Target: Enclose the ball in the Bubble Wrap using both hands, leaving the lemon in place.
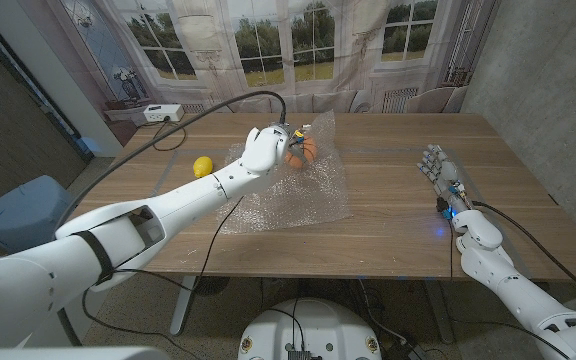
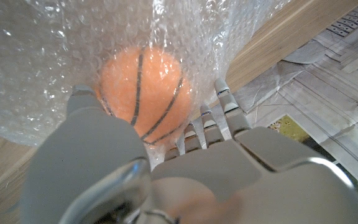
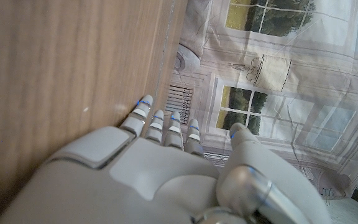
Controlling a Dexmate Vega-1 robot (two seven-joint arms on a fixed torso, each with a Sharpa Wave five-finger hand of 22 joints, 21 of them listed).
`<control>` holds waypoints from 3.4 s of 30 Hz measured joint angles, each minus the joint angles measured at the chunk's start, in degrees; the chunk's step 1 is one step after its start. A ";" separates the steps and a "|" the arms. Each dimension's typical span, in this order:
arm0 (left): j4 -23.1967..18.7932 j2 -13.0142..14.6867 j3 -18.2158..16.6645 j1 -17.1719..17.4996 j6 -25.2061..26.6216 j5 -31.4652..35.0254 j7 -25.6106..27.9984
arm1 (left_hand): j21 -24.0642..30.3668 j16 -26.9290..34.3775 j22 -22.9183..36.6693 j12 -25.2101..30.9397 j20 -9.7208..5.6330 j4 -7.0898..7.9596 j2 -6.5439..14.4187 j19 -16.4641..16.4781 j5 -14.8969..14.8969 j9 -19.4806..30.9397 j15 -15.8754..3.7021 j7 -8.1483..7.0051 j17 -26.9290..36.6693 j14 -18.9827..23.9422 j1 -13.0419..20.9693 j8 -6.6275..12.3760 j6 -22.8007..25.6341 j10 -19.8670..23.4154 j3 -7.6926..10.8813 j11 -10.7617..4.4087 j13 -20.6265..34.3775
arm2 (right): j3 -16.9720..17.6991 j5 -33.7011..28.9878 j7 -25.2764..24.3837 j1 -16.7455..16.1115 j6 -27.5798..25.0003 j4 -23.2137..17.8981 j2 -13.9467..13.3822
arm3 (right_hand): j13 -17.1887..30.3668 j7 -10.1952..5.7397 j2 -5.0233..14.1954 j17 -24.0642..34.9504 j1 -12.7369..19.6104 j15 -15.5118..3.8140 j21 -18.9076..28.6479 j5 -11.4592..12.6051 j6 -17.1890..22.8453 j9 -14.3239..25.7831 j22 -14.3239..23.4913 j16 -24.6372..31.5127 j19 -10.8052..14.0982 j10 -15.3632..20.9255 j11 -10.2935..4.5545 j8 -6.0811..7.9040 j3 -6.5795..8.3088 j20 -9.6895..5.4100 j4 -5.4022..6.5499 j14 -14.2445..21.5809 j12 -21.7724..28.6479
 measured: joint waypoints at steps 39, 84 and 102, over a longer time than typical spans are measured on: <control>17.76 -3.94 5.23 -1.93 -6.53 -12.27 21.92 | 10.95 14.32 1.12 19.30 -17.13 -0.10 -0.78 36.21 -8.10 3.42 0.04 5.92 6.78 32.22 14.67 17.35 11.76 16.93 8.64 3.81 10.49 | -1.42 -1.74 -1.21 3.18 -0.89 3.29 0.45 | 0.00 0.00 -0.29 -0.16 -0.29 0.00 0.01 0.00 0.00 0.00 0.00 0.00 -0.16 0.20 0.20 0.00 0.00 0.14 0.00 -0.01 0.00; 15.57 -4.67 -6.67 5.54 -24.64 -19.36 70.80 | 14.92 14.09 1.51 20.43 -18.53 -6.14 -2.04 38.83 -8.33 3.21 0.54 7.79 9.78 39.59 15.94 18.39 26.10 26.76 15.87 6.85 12.64 | -1.53 0.34 4.75 4.17 -1.68 4.11 0.45 | 0.00 0.00 -0.45 -0.17 -0.12 0.11 0.01 0.39 0.00 0.00 0.00 0.00 -0.06 0.62 0.20 0.00 0.56 0.03 -0.56 0.53 0.01; 16.73 -6.33 -11.44 7.00 -44.33 -27.18 80.39 | 15.76 13.59 1.50 20.38 -18.53 -6.14 -2.13 38.82 -8.55 3.16 0.54 7.89 10.11 39.59 16.02 18.48 26.20 26.77 15.87 6.85 12.64 | -1.79 1.61 8.23 3.53 -5.67 1.11 -1.23 | -0.01 0.21 -1.30 -0.26 0.08 0.31 0.01 0.39 0.20 0.03 0.00 0.00 0.04 1.14 0.31 0.00 0.32 -0.06 -0.79 1.13 0.01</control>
